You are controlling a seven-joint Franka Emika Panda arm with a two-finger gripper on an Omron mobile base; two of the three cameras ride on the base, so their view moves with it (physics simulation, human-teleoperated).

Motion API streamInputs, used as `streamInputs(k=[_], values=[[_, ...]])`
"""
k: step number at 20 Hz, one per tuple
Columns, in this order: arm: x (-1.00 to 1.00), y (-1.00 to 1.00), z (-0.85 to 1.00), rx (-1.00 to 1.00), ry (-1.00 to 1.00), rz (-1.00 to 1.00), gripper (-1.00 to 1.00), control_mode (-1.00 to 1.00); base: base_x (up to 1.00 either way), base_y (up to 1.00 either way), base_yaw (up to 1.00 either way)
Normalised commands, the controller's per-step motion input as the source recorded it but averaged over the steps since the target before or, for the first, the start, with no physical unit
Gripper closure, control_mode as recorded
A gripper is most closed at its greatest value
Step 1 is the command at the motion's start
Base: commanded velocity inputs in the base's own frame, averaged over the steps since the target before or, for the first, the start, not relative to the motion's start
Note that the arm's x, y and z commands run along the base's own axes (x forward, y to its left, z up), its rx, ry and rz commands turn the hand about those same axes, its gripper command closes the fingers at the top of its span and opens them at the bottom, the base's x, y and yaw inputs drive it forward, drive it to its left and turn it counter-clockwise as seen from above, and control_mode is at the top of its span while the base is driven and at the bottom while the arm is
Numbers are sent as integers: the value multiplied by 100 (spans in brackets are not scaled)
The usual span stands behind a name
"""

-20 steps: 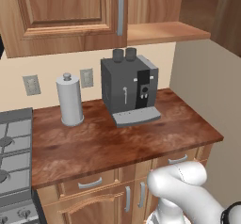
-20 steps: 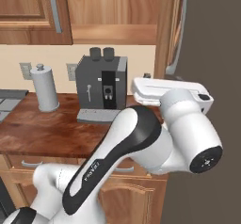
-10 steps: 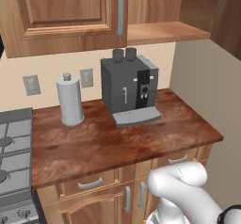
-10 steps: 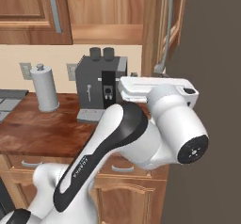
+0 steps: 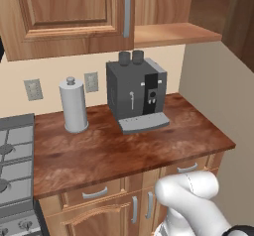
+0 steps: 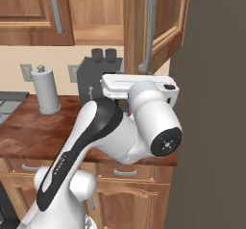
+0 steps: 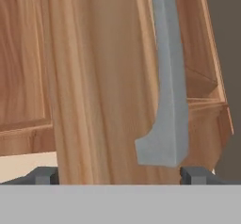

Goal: Open the cabinet. Pick the sponge and place it next to the sink. Then close the cabinet.

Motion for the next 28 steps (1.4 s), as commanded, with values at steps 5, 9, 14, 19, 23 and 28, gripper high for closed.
streamInputs(k=[5, 9, 14, 19, 23, 28], values=[[96, 21, 0, 0, 0, 0, -100, -100, 0, 0, 0], [100, 3, 0, 0, 0, 0, -100, -100, 0, 0, 0], [100, 0, 0, 0, 0, 0, -100, -100, 0, 0, 0], [100, 0, 0, 0, 0, 0, -100, -100, 0, 0, 0], [100, 0, -6, 5, 0, 0, -100, -100, 0, 0, 0], [100, 24, -21, 6, -1, 0, -100, -100, 0, 0, 0]])
